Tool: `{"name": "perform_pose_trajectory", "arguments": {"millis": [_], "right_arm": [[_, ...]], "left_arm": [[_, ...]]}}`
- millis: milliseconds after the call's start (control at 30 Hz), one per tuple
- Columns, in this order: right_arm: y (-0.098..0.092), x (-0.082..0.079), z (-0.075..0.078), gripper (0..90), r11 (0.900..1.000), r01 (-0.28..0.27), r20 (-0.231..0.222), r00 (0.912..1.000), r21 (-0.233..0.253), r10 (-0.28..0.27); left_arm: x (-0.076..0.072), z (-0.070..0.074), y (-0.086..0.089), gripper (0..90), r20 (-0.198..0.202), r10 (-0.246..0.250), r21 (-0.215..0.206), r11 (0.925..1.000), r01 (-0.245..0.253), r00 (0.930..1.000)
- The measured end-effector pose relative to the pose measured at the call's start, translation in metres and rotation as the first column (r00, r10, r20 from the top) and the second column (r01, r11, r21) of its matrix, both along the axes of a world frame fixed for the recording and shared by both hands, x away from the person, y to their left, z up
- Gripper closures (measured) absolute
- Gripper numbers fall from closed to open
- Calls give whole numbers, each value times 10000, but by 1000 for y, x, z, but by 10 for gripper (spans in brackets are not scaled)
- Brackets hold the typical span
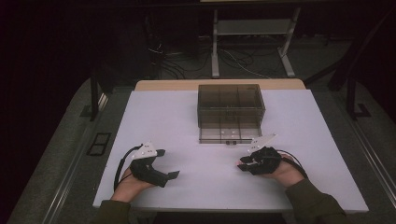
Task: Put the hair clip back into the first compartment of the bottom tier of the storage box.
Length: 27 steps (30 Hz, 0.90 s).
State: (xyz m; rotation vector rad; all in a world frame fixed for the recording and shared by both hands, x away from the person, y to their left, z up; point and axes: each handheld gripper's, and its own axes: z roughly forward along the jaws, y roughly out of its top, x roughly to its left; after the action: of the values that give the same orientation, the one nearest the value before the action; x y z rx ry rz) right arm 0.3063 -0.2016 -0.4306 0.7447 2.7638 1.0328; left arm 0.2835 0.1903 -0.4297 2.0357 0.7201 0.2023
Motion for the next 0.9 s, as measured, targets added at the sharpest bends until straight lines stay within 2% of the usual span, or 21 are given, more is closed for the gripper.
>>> {"name": "perform_pose_trajectory", "arguments": {"millis": [367, 900], "right_arm": [[-1, 1, 4, 670, 10000, 33, 11, 10000, 76, -33], [-1, 3, 16, 670, 9988, -9, 31, 10000, 483, 8]], "left_arm": [[0, 1, -1, 0, 98, -2, 69, 10000, 1, 10000], [-1, 1, -3, 0, 94, -79, 83, 9999, 78, 9999]]}}
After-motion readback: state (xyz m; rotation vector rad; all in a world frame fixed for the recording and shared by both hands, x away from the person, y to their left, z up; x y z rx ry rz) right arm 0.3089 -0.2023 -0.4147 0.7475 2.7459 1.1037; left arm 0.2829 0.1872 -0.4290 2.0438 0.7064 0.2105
